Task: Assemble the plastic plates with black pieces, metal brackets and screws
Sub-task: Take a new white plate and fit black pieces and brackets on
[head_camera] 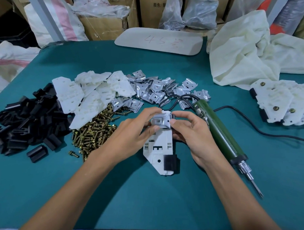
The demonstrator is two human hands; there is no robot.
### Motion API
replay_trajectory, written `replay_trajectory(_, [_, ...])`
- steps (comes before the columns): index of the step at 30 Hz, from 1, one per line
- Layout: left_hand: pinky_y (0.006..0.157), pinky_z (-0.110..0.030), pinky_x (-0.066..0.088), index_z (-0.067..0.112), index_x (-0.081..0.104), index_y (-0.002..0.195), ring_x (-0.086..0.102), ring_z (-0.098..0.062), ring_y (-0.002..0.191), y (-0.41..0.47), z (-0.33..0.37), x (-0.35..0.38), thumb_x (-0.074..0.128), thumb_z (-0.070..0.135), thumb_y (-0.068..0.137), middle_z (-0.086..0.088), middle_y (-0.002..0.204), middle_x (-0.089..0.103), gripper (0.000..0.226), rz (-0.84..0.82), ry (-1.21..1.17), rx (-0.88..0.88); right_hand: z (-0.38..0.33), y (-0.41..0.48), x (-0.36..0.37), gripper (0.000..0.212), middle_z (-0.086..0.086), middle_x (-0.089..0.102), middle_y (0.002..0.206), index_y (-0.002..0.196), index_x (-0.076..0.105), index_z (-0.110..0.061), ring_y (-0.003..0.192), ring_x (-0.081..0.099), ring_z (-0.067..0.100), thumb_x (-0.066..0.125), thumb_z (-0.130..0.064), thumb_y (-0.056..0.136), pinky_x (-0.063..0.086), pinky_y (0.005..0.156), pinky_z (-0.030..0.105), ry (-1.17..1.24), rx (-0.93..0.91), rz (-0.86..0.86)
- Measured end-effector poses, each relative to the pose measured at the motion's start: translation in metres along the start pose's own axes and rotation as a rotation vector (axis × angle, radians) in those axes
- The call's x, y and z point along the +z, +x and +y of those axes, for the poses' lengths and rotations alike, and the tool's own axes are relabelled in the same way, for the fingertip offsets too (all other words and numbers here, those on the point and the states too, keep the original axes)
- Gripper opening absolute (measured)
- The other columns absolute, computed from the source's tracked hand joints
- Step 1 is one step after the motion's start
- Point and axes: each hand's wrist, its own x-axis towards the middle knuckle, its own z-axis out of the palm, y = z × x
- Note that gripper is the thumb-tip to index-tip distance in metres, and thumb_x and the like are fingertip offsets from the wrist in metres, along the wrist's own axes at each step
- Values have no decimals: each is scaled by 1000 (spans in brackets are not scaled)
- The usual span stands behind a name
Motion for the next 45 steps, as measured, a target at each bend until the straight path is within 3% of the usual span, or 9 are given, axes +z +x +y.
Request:
replay_trajectory(3, [90,-18,52,54,38,140,58,-2,123,-8,6,11,63,51,93,33,144,48,53,152,-295,-34,-1,0,2,20,7,78,86,112,68,-14,72,71,16,68,-3,96,58,66,26,31,-25,21])
replay_trajectory(11, [77,-38,50,18,76,95,64,-19,81,-15,16,30,70,50,86,-8,90,73,34,248,-820,-271,0,-2,3,22,5,78,88,115,67,-16,76,72,16,63,-2,99,60,72,27,58,-59,-29])
replay_trajectory(19, [80,-41,50,18,76,89,63,-21,81,-13,16,26,75,52,77,-10,90,71,36,263,-897,-282,-3,-6,3,22,13,78,96,115,64,-17,84,74,20,60,-1,101,59,75,29,72,-69,-79])
replay_trajectory(26, [75,-13,48,27,74,97,66,-1,83,-18,16,29,49,39,105,10,90,74,29,206,-632,-210,-3,-6,5,22,16,77,96,111,70,-22,76,68,23,66,-4,97,58,71,31,35,-86,-61])
replay_trajectory(32, [69,-26,38,7,54,75,47,-13,65,-11,13,14,34,49,106,-5,67,52,56,201,-88,-133,3,-2,3,23,9,79,96,107,73,-32,80,70,19,68,-12,98,59,76,33,-28,-81,-12])
replay_trajectory(35, [68,-13,36,20,65,84,54,4,74,-1,8,-3,46,40,105,16,76,60,35,324,10,-129,10,0,2,21,5,79,97,115,72,-32,84,71,16,67,-18,99,58,84,34,-122,-70,54])
replay_trajectory(38, [71,-3,37,25,69,97,54,17,81,16,2,-19,62,30,98,20,86,65,9,410,35,-194,14,0,1,23,-14,72,113,121,71,-33,105,66,4,65,-25,99,48,89,13,-472,-207,178])
replay_trajectory(42, [85,-35,50,24,64,107,59,-14,99,55,1,-25,65,41,93,12,92,67,22,444,107,-256,14,-6,5,24,-11,58,125,122,71,-27,115,56,1,64,-23,100,47,92,13,-688,-385,216])
replay_trajectory(45, [86,-41,50,18,59,118,54,-25,110,92,5,-17,68,42,90,2,101,68,38,427,231,-248,14,-5,6,19,-12,60,118,116,71,-27,109,59,2,64,-22,99,48,88,13,-676,-382,203])
